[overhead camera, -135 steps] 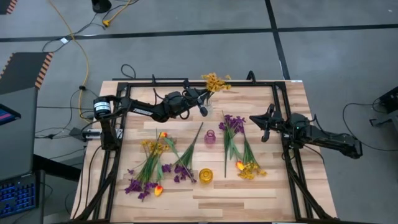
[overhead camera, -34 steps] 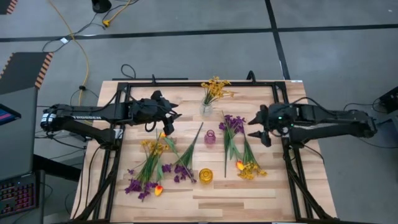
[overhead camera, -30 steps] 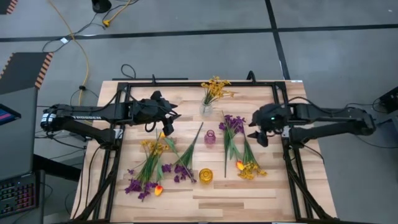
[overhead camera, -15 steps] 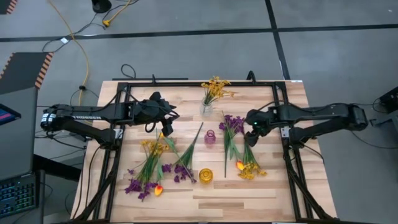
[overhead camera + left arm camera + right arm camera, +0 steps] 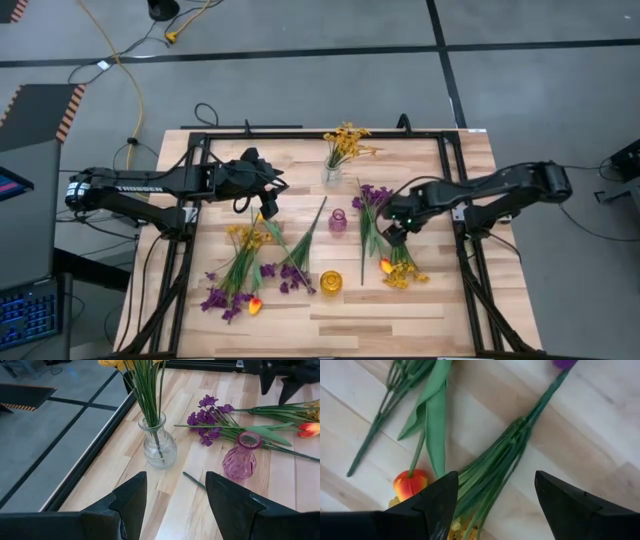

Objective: Sort flowers into vase by color
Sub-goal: Put the right yellow flowers into the transparent vase

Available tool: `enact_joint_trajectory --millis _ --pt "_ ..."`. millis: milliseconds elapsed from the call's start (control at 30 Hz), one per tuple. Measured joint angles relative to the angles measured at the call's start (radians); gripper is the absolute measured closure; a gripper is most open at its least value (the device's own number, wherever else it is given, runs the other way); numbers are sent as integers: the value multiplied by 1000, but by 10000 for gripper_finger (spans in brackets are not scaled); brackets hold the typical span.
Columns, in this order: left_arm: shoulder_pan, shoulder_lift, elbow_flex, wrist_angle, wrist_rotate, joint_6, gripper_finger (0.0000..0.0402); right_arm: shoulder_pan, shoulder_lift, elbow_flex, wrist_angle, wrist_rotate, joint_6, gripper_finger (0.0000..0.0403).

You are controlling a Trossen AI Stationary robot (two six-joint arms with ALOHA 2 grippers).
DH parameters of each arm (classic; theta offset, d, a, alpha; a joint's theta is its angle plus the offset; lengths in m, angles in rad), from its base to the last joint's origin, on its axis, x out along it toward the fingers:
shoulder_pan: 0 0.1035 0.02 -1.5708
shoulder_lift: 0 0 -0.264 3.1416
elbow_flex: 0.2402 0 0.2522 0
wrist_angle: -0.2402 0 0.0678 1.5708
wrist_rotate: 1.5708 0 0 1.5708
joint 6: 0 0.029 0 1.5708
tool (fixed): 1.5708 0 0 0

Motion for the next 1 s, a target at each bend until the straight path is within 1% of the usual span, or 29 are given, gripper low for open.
enact_joint_trajectory --millis 167,300,800,900,1000 --pt "0 0 0 0 0 0 210 30 53 0 51 0 43 112" --pt "0 0 0 0 0 0 210 44 93 0 46 0 79 112" --pt "0 0 0 0 2 0 210 84 209 0 50 -1 100 112" --pt "0 0 0 0 3 0 210 91 227 0 46 -3 100 117" --pt "0 0 0 0 10 0 210 97 246 1 44 -3 96 130"
